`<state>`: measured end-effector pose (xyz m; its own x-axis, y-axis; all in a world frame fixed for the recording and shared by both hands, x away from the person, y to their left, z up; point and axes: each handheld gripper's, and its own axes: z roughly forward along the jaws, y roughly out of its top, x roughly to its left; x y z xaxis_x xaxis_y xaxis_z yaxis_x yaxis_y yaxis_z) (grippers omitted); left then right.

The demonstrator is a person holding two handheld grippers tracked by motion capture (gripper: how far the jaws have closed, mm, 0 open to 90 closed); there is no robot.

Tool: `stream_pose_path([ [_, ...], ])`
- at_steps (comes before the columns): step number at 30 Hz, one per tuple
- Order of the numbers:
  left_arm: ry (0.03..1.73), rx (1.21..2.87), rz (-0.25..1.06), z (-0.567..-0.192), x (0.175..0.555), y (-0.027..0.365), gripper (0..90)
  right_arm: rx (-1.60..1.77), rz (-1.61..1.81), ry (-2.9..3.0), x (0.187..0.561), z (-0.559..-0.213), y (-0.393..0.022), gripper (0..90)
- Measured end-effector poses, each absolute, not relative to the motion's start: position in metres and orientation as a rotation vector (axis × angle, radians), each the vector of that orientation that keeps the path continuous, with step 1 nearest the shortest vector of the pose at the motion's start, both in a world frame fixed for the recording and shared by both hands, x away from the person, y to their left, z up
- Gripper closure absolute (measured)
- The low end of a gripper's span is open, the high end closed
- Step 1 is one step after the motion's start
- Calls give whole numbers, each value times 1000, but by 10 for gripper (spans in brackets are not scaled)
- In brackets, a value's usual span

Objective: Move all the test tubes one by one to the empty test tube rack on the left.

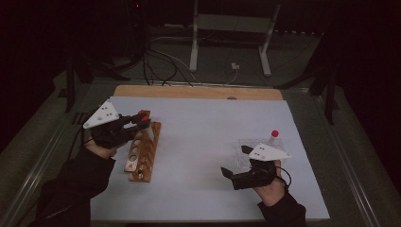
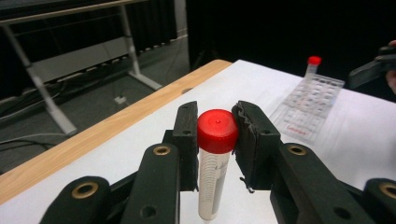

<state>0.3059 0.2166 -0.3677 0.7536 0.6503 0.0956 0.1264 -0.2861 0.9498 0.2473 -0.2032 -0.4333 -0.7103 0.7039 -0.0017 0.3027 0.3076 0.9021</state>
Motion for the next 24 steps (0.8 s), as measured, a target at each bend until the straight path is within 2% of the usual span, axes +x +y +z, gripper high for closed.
stream_pose_path([
  [14, 708, 1793, 615, -385, 306, 248, 720, 900, 1383, 2181, 247, -433, -204, 0],
  [24, 769, 1791, 625, -407, 313, 255, 719, 897, 1379, 2183, 247, -434, -205, 0],
])
